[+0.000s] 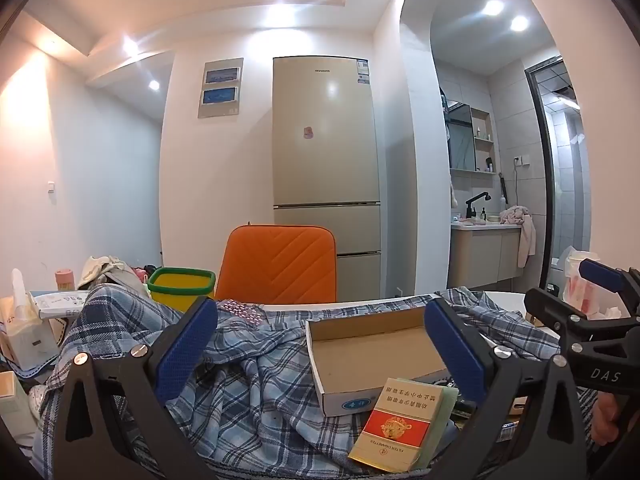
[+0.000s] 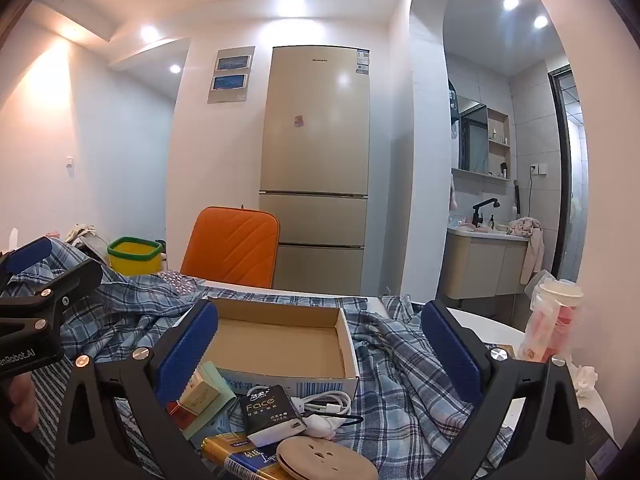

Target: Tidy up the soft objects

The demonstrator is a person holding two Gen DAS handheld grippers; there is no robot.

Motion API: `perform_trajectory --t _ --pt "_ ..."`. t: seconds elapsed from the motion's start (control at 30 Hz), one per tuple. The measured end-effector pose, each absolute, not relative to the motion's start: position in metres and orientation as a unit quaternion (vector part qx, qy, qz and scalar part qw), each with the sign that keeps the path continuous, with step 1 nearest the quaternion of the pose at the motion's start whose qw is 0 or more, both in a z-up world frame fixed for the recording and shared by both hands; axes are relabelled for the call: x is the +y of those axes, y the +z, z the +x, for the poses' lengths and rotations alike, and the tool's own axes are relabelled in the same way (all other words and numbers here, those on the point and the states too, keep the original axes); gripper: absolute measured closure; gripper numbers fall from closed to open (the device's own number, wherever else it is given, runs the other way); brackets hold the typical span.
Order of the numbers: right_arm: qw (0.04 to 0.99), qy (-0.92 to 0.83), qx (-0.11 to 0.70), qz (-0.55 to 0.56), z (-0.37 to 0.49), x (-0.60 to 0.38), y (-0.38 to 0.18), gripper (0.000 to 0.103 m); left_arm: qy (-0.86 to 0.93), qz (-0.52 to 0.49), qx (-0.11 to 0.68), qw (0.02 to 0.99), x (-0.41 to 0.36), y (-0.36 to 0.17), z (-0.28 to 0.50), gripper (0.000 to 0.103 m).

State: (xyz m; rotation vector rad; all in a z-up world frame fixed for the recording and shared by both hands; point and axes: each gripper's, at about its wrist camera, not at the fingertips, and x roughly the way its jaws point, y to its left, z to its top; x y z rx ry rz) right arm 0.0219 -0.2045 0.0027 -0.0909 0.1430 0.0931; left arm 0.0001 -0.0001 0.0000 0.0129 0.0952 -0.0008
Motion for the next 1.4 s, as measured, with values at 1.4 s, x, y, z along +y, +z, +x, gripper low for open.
perform_trajectory --t 1.4 --pt "0.996 0.043 0.059 -0.048 0.0137 -0.2007 0.0058 0.000 0.002 0.007 0.054 0.999 0.0027 -0.0024 0.0048 0.000"
